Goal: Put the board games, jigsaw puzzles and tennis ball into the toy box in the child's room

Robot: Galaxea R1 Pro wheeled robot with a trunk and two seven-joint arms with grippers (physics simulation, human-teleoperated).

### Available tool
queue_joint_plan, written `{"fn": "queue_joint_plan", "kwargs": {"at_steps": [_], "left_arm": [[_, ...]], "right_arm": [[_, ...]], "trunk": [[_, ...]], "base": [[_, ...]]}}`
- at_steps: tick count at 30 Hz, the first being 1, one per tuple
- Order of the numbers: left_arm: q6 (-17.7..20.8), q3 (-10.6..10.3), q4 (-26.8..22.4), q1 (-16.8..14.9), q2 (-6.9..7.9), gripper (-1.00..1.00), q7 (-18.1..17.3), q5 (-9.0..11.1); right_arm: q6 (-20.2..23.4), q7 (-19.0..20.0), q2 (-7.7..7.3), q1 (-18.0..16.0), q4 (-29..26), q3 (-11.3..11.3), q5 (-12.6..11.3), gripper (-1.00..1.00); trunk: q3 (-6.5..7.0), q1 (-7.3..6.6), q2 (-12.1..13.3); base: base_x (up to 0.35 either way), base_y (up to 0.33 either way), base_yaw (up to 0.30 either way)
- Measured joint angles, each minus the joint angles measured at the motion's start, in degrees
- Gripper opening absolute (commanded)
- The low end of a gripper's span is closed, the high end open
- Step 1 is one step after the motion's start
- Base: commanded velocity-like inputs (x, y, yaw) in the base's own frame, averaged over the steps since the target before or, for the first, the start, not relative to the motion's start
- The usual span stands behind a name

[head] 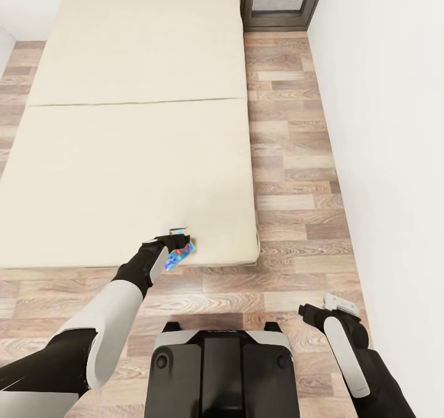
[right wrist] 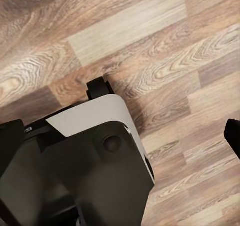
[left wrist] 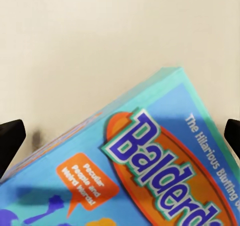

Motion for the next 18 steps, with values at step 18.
{"fn": "queue_joint_plan", "kwargs": {"at_steps": [18], "left_arm": [[0.0,0.1,0.0,0.0,0.05,1.00,0.0,0.0]], "right_arm": [[0.0,0.0,0.06,0.0,0.2,0.0,0.1,1.00]], "trunk": [[0.00,-0.01,0.0]], "base": [[-0.007,0.000,0.000]]}}
